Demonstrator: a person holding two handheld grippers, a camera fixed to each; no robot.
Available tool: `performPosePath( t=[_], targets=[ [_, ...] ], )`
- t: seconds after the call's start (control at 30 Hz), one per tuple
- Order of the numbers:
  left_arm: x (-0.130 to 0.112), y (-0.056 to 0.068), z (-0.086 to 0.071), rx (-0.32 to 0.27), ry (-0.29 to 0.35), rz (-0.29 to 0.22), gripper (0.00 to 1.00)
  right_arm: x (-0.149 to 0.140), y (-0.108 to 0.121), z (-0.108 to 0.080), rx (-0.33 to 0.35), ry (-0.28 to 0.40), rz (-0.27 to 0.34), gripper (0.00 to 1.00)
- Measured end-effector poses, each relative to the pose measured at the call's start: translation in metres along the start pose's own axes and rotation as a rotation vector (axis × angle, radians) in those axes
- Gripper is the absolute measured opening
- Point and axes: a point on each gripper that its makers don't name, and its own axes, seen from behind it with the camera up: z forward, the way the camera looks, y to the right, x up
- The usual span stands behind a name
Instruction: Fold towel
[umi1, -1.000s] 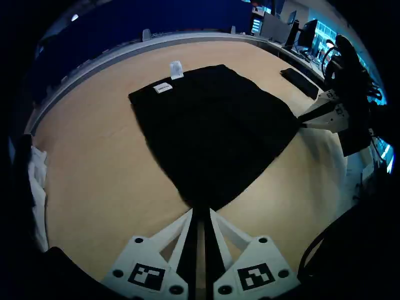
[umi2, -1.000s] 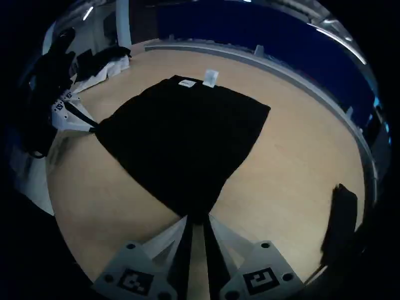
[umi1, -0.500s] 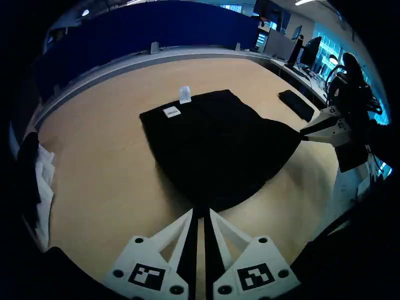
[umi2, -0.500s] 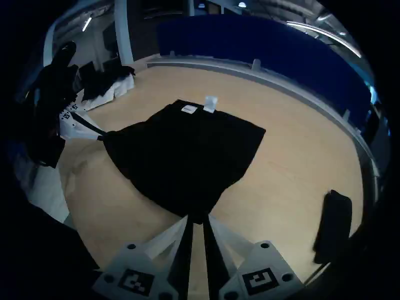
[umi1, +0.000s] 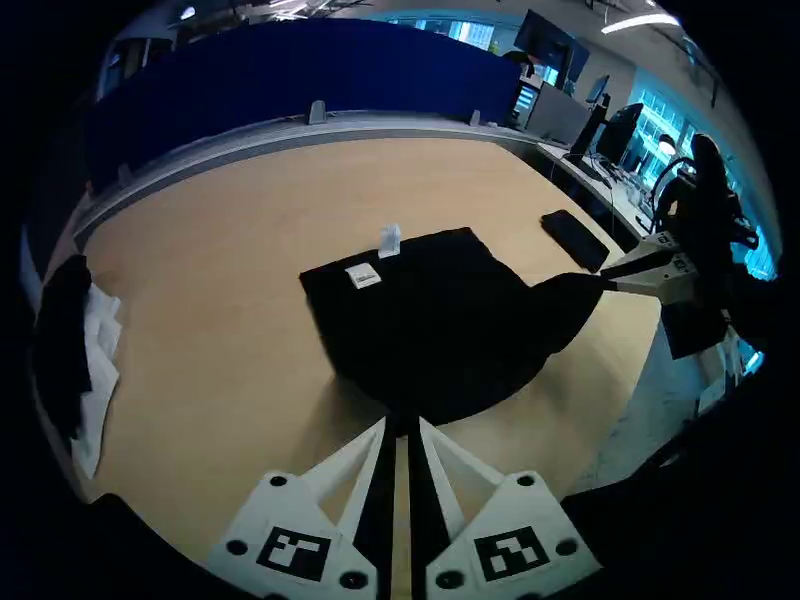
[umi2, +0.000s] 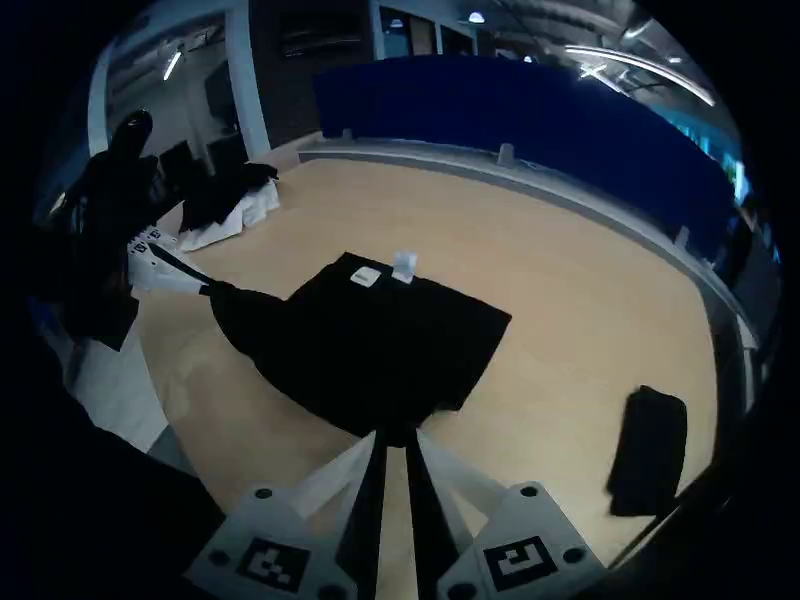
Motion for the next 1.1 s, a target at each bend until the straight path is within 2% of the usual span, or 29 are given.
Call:
performPosePath(
  t=[0.17, 0.37, 0.77, 1.1],
  targets=[
    [0.011, -0.005, 0.003, 0.001, 0.011, -0.023, 0.08, 0.008, 0.005, 0.007, -0.003, 0.001, 0.001, 0.14],
    [0.036, -0.02, 0.016, 0.015, 0.02, -0.053, 0.08, 0.031, 0.023, 0.024, -0.014, 0.01, -0.012, 0.13],
    [0.073, -0.054, 0.059, 0.04, 0.008, -0.059, 0.08, 0.068, 0.067, 0.072, -0.042, -0.001, -0.022, 0.13],
    [0.084, -0.075, 0.097, 0.035, -0.029, -0.061, 0.08, 0.071, 0.092, 0.105, -0.064, -0.024, 0.027, 0.13]
  ],
)
